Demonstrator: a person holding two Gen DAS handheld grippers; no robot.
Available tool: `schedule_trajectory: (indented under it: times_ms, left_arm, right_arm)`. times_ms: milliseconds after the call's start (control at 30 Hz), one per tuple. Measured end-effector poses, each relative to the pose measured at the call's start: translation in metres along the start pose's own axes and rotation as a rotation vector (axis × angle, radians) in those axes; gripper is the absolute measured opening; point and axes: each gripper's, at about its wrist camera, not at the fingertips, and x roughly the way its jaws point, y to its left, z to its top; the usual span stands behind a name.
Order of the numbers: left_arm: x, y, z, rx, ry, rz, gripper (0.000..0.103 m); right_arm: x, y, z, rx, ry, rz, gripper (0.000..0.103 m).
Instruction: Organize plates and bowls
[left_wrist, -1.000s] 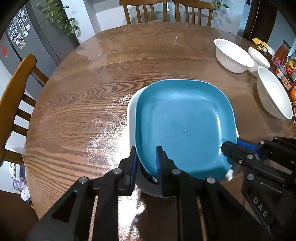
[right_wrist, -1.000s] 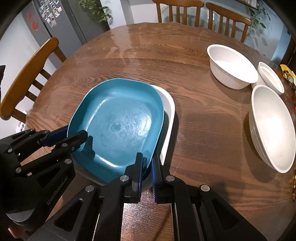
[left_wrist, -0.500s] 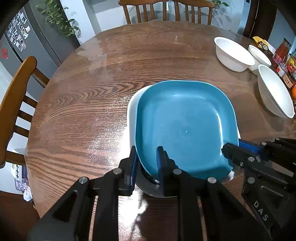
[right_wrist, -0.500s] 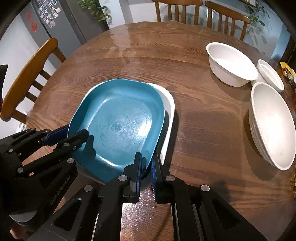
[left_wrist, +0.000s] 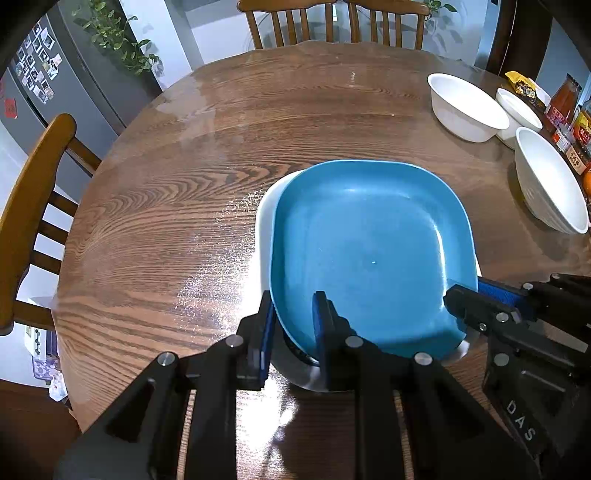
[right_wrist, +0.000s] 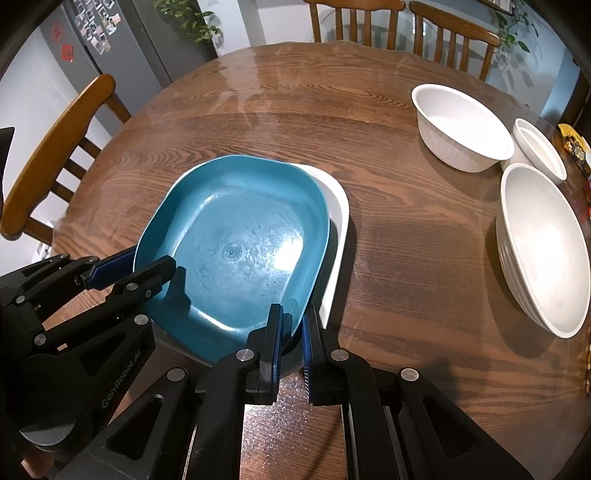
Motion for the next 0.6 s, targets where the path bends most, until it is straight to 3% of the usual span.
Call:
schedule_trajectory:
  times_ms: [600]
  left_arm:
    - [-0.0014,0.0005,0.0001,0.001,-0.003,0.009,0.019]
  right_arm:
    - [-0.0013,0.0,0.0005,0.005,-0.001,0.002,0.008]
